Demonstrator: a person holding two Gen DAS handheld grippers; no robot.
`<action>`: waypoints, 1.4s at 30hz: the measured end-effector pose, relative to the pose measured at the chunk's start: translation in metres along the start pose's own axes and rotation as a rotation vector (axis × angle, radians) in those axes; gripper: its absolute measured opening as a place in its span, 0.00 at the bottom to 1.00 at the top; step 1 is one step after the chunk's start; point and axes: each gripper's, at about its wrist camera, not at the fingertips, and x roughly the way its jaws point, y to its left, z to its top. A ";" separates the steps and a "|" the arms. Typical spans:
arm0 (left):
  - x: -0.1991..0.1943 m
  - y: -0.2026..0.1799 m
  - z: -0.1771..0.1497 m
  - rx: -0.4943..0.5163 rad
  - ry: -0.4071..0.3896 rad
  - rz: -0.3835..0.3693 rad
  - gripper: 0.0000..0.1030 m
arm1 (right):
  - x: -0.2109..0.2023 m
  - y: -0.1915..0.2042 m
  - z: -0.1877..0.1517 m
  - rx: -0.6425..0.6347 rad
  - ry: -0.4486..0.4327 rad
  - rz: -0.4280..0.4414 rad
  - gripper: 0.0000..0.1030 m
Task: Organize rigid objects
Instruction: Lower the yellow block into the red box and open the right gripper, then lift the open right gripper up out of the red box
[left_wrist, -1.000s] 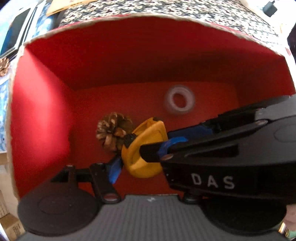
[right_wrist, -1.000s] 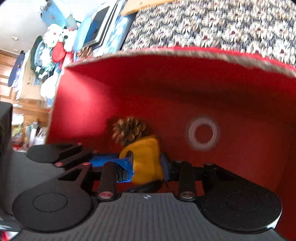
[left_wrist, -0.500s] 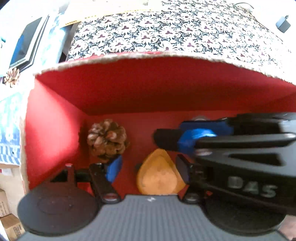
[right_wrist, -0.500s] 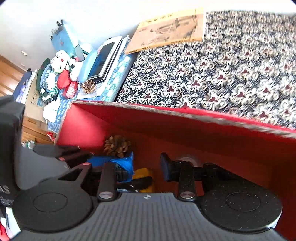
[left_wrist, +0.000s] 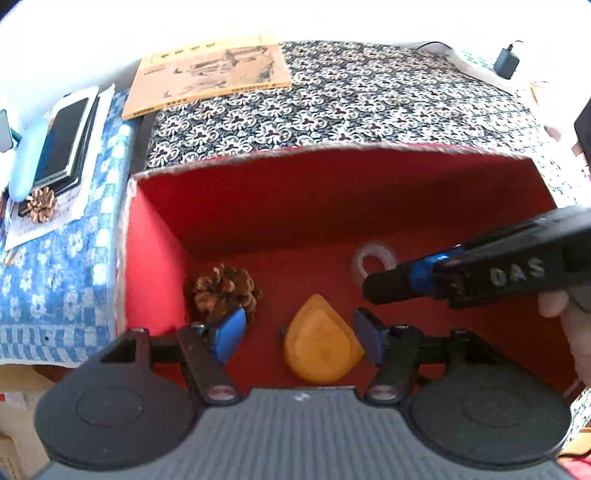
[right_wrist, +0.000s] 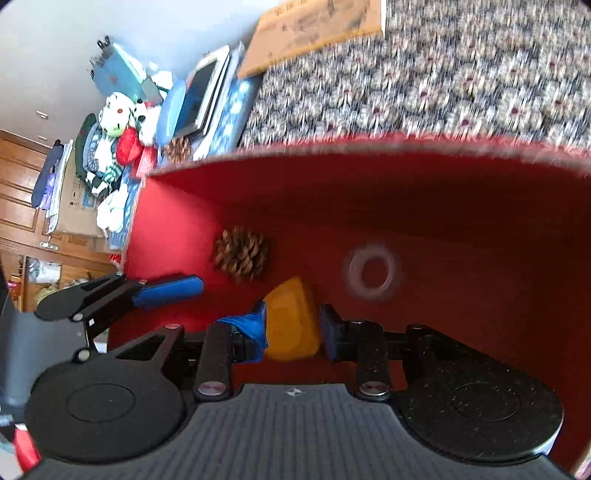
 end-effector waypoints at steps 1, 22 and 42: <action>-0.001 -0.001 -0.003 0.009 -0.009 0.003 0.64 | 0.004 0.001 0.000 0.006 0.022 -0.002 0.14; -0.017 -0.011 -0.031 0.043 -0.012 0.108 0.67 | 0.035 0.019 0.003 0.027 0.009 -0.082 0.16; -0.049 -0.024 -0.026 -0.058 -0.117 0.183 0.68 | -0.055 0.047 -0.044 -0.115 -0.382 -0.180 0.16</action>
